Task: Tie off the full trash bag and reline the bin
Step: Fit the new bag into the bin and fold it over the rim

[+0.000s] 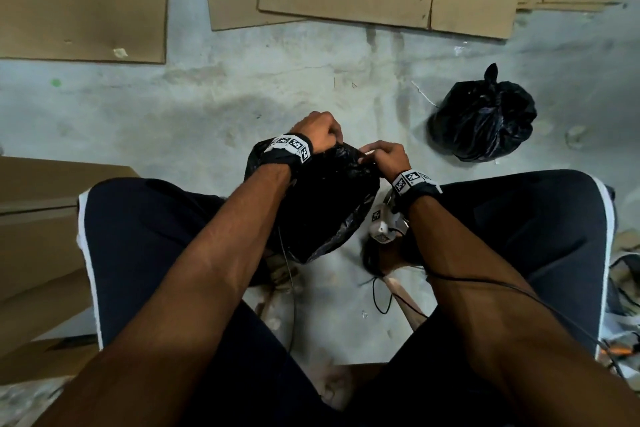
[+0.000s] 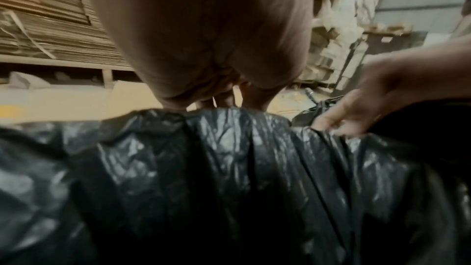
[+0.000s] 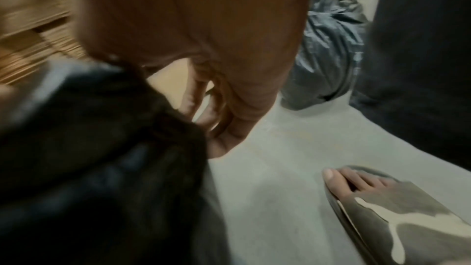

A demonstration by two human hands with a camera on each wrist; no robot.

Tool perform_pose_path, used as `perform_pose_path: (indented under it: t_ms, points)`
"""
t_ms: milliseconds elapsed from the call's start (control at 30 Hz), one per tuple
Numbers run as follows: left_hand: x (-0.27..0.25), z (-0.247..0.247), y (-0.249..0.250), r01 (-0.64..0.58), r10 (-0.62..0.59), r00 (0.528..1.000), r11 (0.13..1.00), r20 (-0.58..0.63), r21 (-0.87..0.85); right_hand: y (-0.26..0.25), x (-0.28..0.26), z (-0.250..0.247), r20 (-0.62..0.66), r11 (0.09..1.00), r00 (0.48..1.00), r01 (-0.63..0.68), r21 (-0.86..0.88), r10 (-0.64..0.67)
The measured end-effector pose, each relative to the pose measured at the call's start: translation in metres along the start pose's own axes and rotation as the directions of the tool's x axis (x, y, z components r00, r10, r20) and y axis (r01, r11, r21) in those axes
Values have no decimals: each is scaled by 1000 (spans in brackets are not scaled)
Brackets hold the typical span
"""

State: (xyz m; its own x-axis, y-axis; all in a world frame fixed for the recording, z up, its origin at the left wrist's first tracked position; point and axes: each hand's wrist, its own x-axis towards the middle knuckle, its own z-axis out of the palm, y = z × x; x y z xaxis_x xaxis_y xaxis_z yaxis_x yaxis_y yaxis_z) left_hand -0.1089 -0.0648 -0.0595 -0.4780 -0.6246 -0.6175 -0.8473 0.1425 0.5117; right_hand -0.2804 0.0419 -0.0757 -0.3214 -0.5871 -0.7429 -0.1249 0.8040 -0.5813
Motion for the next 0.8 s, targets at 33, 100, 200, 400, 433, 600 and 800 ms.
perform_pose_path:
  t_ms: [33, 100, 200, 400, 433, 600, 800]
  points:
    - [1, -1, -4, 11, -11, 1000, 1000, -8, -8, 1, 0, 0, 20, 1000, 1000, -2, 22, 1]
    - [-1, -5, -10, 34, -35, 999, 999, -42, -27, 2, -1, -1, 40, 999, 999, 15, 38, -16]
    - [-9, -11, -17, 62, -63, 993, 998, -96, -17, -1, -6, 0, 21, 998, 999, 30, 59, -31]
    - [-24, -2, 0, -74, 136, 974, 948, -183, 311, 3, -23, 3, -75, 979, 993, 103, 178, -90]
    - [-26, 2, 6, -132, 199, 967, 924, -156, 360, 4, -27, 3, -98, 976, 990, 116, 183, -99]
    - [-36, 29, 21, -247, 296, 955, 812, -9, 529, 25, -40, 6, -145, 968, 983, 141, 209, -112]
    - [-49, 45, 14, -82, 187, 977, 772, -102, 630, 50, -49, 10, -220, 992, 973, 91, 88, -69]
